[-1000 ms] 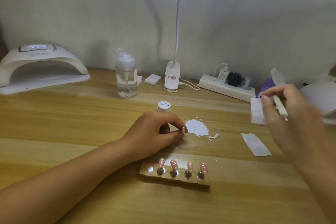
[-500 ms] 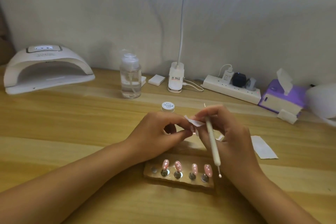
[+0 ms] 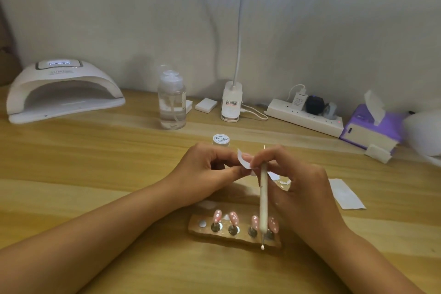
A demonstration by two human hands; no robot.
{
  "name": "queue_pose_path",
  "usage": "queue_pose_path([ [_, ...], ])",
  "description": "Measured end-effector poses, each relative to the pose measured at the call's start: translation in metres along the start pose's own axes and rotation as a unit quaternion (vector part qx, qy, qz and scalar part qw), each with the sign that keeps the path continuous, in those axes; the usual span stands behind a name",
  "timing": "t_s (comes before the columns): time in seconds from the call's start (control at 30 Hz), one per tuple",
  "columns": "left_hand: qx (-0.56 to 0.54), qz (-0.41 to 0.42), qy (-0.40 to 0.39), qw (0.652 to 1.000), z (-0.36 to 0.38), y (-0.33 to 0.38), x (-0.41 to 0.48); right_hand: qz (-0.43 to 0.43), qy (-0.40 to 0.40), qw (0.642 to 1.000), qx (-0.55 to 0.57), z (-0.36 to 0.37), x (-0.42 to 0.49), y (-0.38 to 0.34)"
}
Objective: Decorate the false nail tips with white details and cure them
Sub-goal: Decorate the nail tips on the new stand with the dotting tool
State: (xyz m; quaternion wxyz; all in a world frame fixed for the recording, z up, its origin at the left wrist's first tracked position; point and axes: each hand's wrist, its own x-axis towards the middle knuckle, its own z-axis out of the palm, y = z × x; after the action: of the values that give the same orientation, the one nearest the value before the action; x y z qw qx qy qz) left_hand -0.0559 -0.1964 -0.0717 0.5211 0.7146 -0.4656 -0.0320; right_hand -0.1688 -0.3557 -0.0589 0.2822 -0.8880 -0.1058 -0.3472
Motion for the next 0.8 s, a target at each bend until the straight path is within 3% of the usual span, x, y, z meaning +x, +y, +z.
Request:
queue_pose_path([
  [0.47, 0.008, -0.035, 0.021, 0.999, 0.001, 0.003, -0.001, -0.006, -0.001, 1.000, -0.008, -0.003, 0.000, 0.001],
  [0.6, -0.041, -0.073, 0.082, 0.993, -0.001, 0.000, 0.002, 0.005, -0.003, 1.000, 0.010, -0.005, -0.001, 0.001],
  [0.67, -0.041, -0.073, 0.089, 0.993, -0.001, -0.003, 0.002, 0.052, 0.036, 0.997, 0.035, -0.011, 0.001, 0.003],
  [0.8, 0.031, -0.029, 0.054, 0.998, 0.001, 0.000, -0.001, 0.150, 0.214, 0.965, 0.020, -0.038, 0.008, 0.024],
])
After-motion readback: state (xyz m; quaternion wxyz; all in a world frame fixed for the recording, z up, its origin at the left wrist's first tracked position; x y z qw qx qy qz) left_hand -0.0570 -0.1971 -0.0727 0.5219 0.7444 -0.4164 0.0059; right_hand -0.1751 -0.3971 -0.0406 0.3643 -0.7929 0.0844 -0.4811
